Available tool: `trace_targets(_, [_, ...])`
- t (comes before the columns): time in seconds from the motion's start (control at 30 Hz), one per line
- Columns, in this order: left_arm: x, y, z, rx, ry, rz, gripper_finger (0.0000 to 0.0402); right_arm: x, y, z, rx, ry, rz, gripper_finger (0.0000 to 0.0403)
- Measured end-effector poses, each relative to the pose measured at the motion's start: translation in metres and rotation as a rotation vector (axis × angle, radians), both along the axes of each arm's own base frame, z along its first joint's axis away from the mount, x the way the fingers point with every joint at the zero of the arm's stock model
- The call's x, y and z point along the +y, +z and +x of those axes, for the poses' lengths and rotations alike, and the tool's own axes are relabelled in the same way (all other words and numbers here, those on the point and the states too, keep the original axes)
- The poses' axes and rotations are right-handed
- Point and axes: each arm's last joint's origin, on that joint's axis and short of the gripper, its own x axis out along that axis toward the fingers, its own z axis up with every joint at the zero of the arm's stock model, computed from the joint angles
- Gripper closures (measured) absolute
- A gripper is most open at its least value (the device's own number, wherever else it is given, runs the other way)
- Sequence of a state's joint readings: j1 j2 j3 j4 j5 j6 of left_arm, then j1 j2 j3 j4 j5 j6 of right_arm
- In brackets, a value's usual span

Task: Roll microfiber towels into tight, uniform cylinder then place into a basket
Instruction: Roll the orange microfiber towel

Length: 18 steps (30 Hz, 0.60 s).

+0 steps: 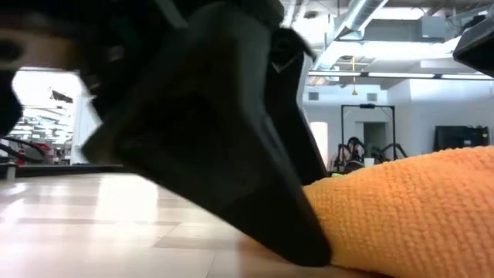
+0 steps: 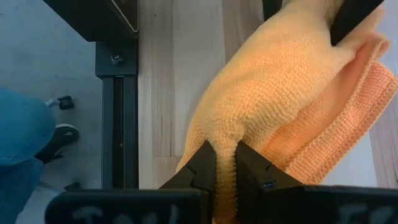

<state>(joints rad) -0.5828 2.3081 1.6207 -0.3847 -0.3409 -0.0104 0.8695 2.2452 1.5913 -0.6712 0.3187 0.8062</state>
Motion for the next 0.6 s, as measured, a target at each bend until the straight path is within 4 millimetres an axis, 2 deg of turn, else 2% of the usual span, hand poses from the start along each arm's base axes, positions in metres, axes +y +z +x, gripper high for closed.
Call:
trace_targets(0.07, [0.003,0.000,0.002,0.015,0.044,-0.058,0.0266,0.000,0.000,0.000,0.000,0.001,-0.001,0.0352])
trace_targets(0.27, [0.008,0.006,0.010,0.084,0.171,-0.256,0.0373,0.003,0.005,0.002,0.012,0.056,-0.013,0.0352])
trace_targets(0.3, [0.009,0.007,0.012,0.105,0.193,-0.291,0.0381,0.004,0.006,0.003,0.012,0.069,-0.018,0.0352])
trace_targets(0.6, [0.023,0.024,0.025,0.433,0.332,-0.679,0.0357,0.008,0.012,-0.001,0.029,0.093,-0.050,0.0352])
